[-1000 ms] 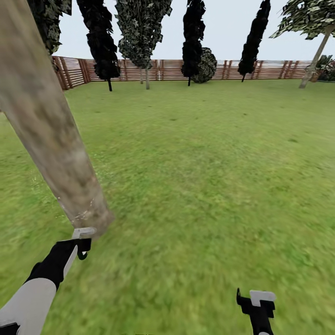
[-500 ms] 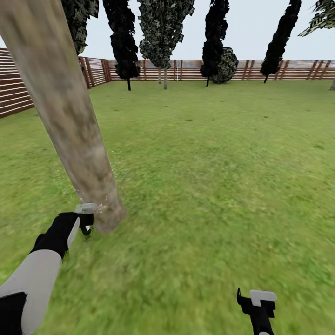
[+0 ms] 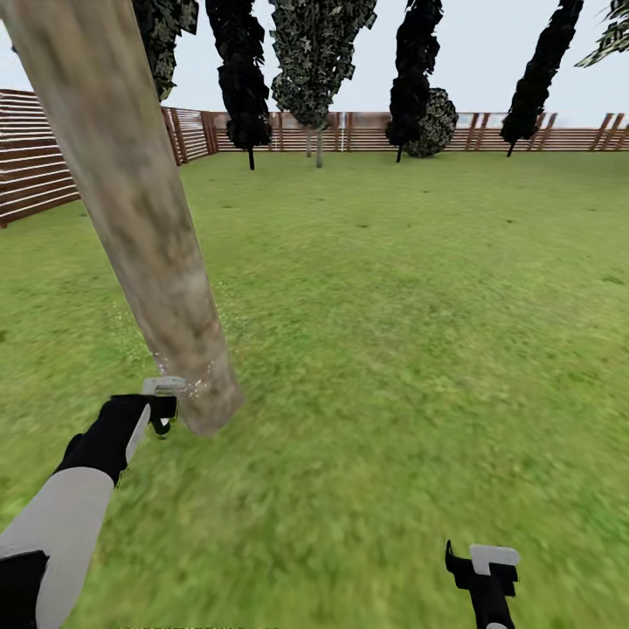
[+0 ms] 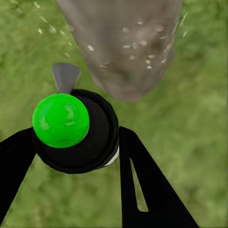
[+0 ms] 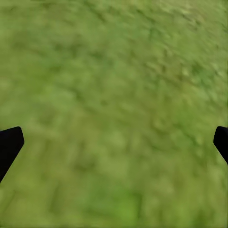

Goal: In the garden, pick up the pesticide atomizer on the floor and spray pesticide onto both trees until each tree trunk is fully covered.

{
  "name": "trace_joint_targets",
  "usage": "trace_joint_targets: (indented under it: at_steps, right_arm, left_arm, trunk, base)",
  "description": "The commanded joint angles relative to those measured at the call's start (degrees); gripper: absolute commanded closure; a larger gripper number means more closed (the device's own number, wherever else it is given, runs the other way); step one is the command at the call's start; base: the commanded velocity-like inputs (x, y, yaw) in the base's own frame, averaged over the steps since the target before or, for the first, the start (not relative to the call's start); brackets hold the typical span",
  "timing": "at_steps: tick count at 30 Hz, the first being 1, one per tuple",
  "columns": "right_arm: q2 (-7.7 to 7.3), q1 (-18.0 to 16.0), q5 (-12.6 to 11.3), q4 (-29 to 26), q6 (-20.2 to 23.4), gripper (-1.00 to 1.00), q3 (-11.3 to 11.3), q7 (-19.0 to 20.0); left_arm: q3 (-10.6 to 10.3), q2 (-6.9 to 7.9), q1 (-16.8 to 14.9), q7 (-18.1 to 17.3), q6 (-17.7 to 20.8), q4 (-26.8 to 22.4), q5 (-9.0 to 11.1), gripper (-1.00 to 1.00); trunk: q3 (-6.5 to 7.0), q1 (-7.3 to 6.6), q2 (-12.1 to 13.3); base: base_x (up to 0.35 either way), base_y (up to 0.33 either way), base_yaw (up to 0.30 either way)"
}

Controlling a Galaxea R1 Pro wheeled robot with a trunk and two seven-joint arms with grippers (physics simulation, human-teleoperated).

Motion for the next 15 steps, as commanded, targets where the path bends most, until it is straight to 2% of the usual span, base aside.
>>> trace_joint_targets:
  at_steps: [1,4,6,9,11,12,15]
  right_arm:
    - [0.00,0.0,0.0,0.0,0.0,-1.00,0.0,0.0]
    - [0.00,0.0,0.0,0.0,0.0,-1.00,0.0,0.0]
    - [0.00,0.0,0.0,0.0,0.0,-1.00,0.0,0.0]
    - [0.00,0.0,0.0,0.0,0.0,-1.00,0.0,0.0]
    - [0.00,0.0,0.0,0.0,0.0,-1.00,0.0,0.0]
    - [0.00,0.0,0.0,0.0,0.0,-1.00,0.0,0.0]
    - [0.00,0.0,0.0,0.0,0.0,-1.00,0.0,0.0]
  left_arm:
    - [0.0,0.04,-0.1,0.0,0.1,-1.7,0.0,1.00]
    - [0.0,0.10,-1.5,-1.1,2.5,-3.9,0.1,1.00]
    - [-0.1,0.36,-4.3,-4.6,5.8,-5.3,0.1,1.00]
    - [0.0,1.21,-7.2,-5.6,7.2,-5.5,-0.1,1.00]
    - [0.3,2.79,-7.5,-5.8,7.8,-5.5,0.0,1.00]
    - [0.1,3.11,-7.3,-5.8,7.8,-5.5,0.0,1.00]
    - [-0.2,3.10,-6.9,-6.5,7.8,-5.5,0.0,1.00]
  trunk:
    - [-0.01,0.00,0.0]
    - [-0.01,0.00,0.0]
    - [-0.01,0.00,0.0]
    - [-0.01,0.00,0.0]
    - [-0.01,0.00,0.0]
    - [-0.01,0.00,0.0]
    - [-0.01,0.00,0.0]
  base:
    - [0.000,0.000,0.066]
    - [0.000,0.000,0.013]
    - [0.000,0.000,0.001]
    - [0.000,0.000,0.000]
    - [0.000,0.000,0.000]
    - [0.000,0.000,0.000]
    - [0.000,-0.090,0.000]
